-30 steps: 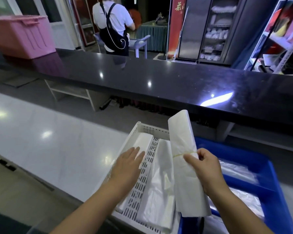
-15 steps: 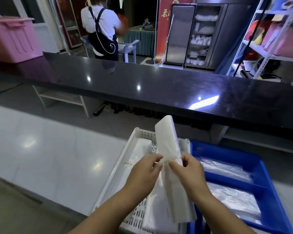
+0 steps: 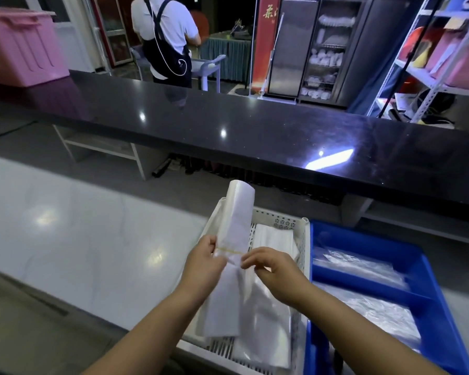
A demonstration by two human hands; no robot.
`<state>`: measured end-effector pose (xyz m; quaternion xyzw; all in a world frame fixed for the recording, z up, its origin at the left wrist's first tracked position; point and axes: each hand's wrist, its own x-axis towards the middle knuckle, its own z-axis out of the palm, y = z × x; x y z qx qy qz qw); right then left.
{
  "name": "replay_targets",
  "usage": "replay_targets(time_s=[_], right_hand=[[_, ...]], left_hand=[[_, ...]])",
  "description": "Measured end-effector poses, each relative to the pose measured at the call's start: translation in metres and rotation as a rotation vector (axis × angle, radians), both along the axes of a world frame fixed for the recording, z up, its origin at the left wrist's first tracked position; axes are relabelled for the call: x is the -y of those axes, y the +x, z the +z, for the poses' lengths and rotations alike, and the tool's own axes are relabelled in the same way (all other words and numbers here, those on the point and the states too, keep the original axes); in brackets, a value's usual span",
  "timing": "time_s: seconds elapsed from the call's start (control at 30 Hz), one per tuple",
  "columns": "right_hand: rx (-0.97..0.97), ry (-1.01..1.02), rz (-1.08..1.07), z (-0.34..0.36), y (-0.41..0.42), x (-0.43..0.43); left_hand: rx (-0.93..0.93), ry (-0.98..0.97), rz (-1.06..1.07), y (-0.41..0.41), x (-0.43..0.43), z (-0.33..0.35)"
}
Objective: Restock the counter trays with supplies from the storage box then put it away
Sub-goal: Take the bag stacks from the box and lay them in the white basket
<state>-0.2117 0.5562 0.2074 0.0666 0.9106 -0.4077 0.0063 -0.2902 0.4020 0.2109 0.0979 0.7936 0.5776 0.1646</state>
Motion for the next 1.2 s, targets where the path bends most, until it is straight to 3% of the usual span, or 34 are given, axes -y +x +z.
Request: replay_targets(time_s=[0.13,0.23,0.33,0.7,0.8,1.03,1.2], right_hand=[[0.041,0.582,0.367,-0.017,-0.008,-0.014],[0.003,0.769,0.61,-0.029,-0.014,-0.016],[-0.121,0.948,0.66,-0.028,-0.02,-0.019],[-0.215,0.925,0.492,-0.016,-0.006,-0.036],[-0.214,0.936,0.455,-0.017,-0.001,-0.038],[-0.222,0.93,0.381,-0.021,-0.001,-0.034],[-0.192,0.867,0.309,-0.024,-0.002,-0.036]], left_hand=[[-0.056,-0.144,0.02,-0.014,0.022,0.0],[-0.114,-0.205,0.022,-0.022,0.034,0.003],[-0.077,-0.2,0.011,-0.023,0.035,0.003],[0.049,-0.202,-0.19,0.005,-0.018,-0.044],[-0.012,-0.334,-0.25,0.009,-0.021,-0.058],[-0.125,-0.379,-0.276,0.016,-0.029,-0.057],[-0.553,-0.596,-0.322,0.02,-0.018,-0.055]])
